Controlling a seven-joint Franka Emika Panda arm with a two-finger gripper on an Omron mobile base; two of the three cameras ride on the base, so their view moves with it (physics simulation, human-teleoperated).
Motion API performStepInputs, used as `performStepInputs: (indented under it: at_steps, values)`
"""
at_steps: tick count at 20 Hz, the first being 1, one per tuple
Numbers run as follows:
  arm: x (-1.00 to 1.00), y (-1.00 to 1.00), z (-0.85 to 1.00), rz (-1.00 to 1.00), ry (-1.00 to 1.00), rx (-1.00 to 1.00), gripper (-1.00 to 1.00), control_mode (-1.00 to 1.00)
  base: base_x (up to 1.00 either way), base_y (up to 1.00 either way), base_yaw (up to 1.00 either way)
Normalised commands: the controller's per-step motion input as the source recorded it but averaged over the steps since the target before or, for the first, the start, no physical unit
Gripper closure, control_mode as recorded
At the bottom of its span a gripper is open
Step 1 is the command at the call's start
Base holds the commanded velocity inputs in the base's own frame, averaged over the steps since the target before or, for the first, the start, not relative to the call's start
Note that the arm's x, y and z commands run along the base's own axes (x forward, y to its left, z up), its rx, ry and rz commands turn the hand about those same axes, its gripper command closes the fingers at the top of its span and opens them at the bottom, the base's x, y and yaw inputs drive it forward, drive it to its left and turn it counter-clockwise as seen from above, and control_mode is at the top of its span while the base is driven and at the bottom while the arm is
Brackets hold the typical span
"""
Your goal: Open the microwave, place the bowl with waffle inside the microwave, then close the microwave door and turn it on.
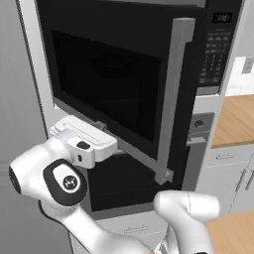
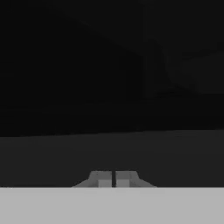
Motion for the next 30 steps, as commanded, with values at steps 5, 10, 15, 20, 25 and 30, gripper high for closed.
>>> performStepInputs:
  at_steps: [5, 10, 15, 20, 25, 30]
  values:
    - [0.83, -0.95, 0.52, 0.00, 0.00, -0.04, 1.00, -1.00, 0.00, 0.00, 0.00]
    - [0.83, -0.55, 0.69, 0.11, -0.02, 0.04, 1.00, -1.00, 0.00, 0.00, 0.00]
    - [0.59, -0.15, 0.78, 0.31, 0.01, 0.10, 1.00, -1.00, 0.00, 0.00, 0.00]
    - [0.57, -0.02, 0.40, 0.32, 0.12, 0.05, 1.00, -1.00, 0.00, 0.00, 0.00]
    - [1.00, -0.01, -0.26, 0.30, 0.22, 0.01, 1.00, -1.00, 0.00, 0.00, 0.00]
    - [1.00, -0.13, -0.37, 0.27, 0.17, 0.00, 1.00, -1.00, 0.00, 0.00, 0.00]
